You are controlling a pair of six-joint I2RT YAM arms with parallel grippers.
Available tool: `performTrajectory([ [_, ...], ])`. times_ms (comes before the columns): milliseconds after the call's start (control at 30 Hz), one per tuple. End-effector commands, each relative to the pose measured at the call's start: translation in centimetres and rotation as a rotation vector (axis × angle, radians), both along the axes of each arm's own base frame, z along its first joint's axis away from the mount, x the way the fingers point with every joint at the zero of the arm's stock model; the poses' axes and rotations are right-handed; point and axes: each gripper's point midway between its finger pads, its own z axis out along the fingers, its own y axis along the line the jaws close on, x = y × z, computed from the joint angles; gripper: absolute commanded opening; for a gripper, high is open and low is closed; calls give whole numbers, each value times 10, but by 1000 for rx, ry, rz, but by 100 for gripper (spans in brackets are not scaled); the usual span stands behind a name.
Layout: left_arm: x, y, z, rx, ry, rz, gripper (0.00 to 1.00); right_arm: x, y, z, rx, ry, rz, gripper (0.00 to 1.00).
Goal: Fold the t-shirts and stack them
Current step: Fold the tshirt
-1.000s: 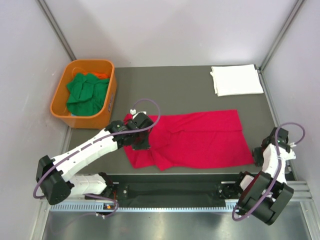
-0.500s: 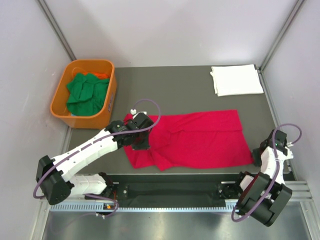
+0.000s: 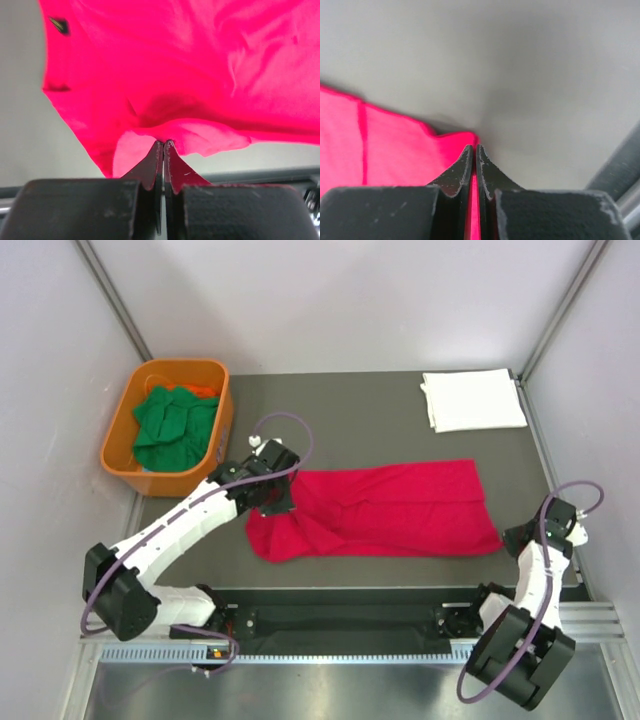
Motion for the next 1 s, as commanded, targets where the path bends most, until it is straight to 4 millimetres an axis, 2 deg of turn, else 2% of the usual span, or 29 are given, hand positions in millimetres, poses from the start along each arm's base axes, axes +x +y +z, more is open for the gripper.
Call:
performTrajectory([
  [0, 32, 5, 17, -17, -84, 32, 0, 42, -7, 37, -73, -137, 82, 0],
  [67, 45, 11, 22, -17, -99, 50, 0, 54, -9, 47, -102, -150, 103, 0],
  [133, 55, 22, 21, 10, -101, 70, 0, 64, -11, 46, -102, -145, 112, 0],
  [200, 63, 27, 24, 11, -105, 79, 0, 72, -4, 36, -68, -125, 144, 0],
  [333, 76, 38, 19, 19, -93, 94, 0, 94, 6, 33, -56, -112, 213, 0],
  [533, 81, 42, -6, 50, -21, 76, 0, 107, 8, 29, -60, -99, 235, 0],
  [667, 84, 42, -15, 58, 3, 67, 0, 118, 11, 25, -47, -67, 276, 0],
  [767, 85, 38, -21, 52, 20, 56, 0, 121, 11, 13, -28, 3, 296, 0],
  [967, 82, 42, -36, 97, 85, 52, 0, 128, 12, 11, -17, 40, 321, 0],
])
